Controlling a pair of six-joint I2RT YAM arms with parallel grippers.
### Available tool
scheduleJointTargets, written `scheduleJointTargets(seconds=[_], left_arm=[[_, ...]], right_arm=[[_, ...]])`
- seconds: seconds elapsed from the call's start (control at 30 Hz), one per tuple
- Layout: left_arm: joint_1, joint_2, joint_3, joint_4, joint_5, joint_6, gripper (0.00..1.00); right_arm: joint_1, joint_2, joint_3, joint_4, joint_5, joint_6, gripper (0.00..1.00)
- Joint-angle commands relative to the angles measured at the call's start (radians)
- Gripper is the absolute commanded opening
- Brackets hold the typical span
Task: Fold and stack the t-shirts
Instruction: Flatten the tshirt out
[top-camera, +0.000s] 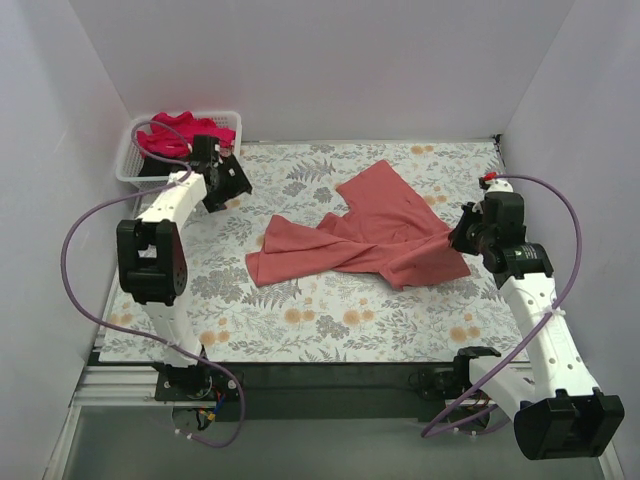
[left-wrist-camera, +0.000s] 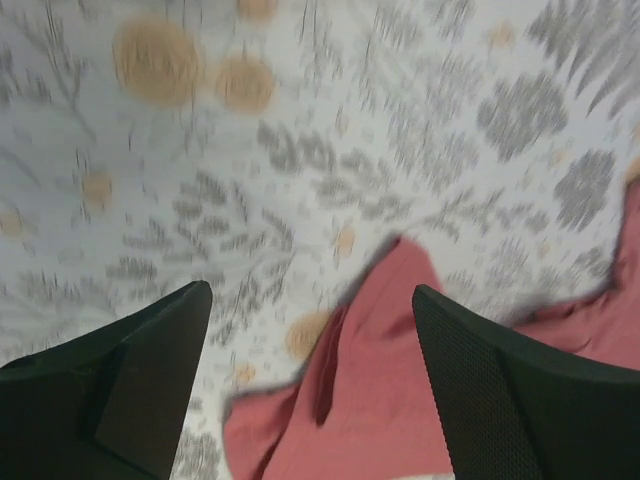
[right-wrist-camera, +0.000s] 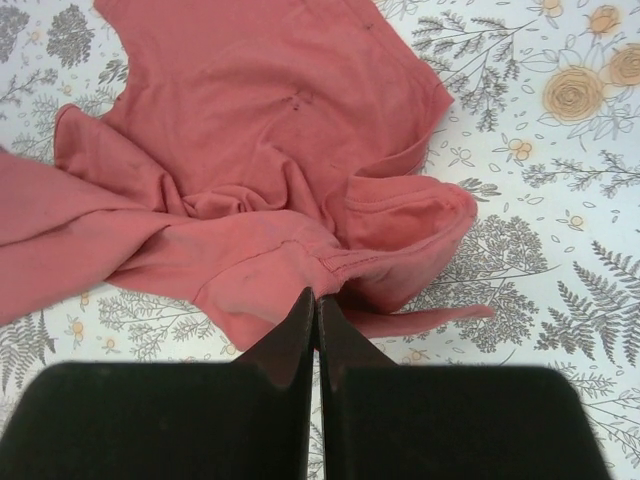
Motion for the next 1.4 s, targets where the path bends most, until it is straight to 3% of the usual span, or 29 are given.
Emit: scheduleJointTargets(seconds=[0.0, 0.13, 0.23, 0.3, 0.5, 0.67, 1.03, 1.07, 1.13, 1.17, 1.37], left_arm=[[-0.075, -0.24, -0.198, 0.03, -0.021, 0.031, 0.82], [-0.164, -0.415, -0.501, 0.091, -0.088, 0.052, 0.83], [-0.244, -0.492, -0.606, 0.115, -0.119, 0.045, 0.82], [-0.27, -0.496, -0.618, 0.127, -0.109, 0.007, 0.76], [-0.279, -0.401, -0.555, 0.18, -0.115, -0.122, 0.6], [-0.278, -0.256, -0.465, 0.205, -0.075, -0.136, 0.51], [-0.279, -0.148, -0.402, 0.182, -0.069, -0.133, 0.44], [-0.279, -0.15, -0.402, 0.182, -0.063, -0.133, 0.31], [-0.279, -0.16, -0.396, 0.178, -0.059, -0.133, 0.16], [-0.279, -0.168, -0.388, 0.174, -0.059, -0.132, 0.02], [-0.276, -0.274, -0.203, 0.047, -0.119, -0.096, 0.0]], right_arm=[[0.001, -0.003, -0.012, 0.03, -0.073, -0.034, 0.01], [0.004, 0.011, -0.021, 0.048, -0.139, -0.034, 0.01], [0.01, 0.02, -0.032, 0.065, -0.169, -0.035, 0.01], [0.01, 0.032, -0.041, 0.071, -0.186, -0.032, 0.01], [0.011, 0.037, -0.054, 0.075, -0.215, -0.038, 0.01], [0.01, 0.024, -0.07, 0.075, -0.217, -0.043, 0.01], [0.01, 0.011, -0.09, 0.076, -0.208, -0.045, 0.01], [0.011, 0.011, -0.093, 0.075, -0.208, -0.045, 0.01], [0.01, 0.012, -0.095, 0.075, -0.208, -0.045, 0.01], [0.011, 0.014, -0.096, 0.075, -0.208, -0.042, 0.01], [0.01, 0.012, -0.122, 0.049, -0.214, -0.026, 0.01]])
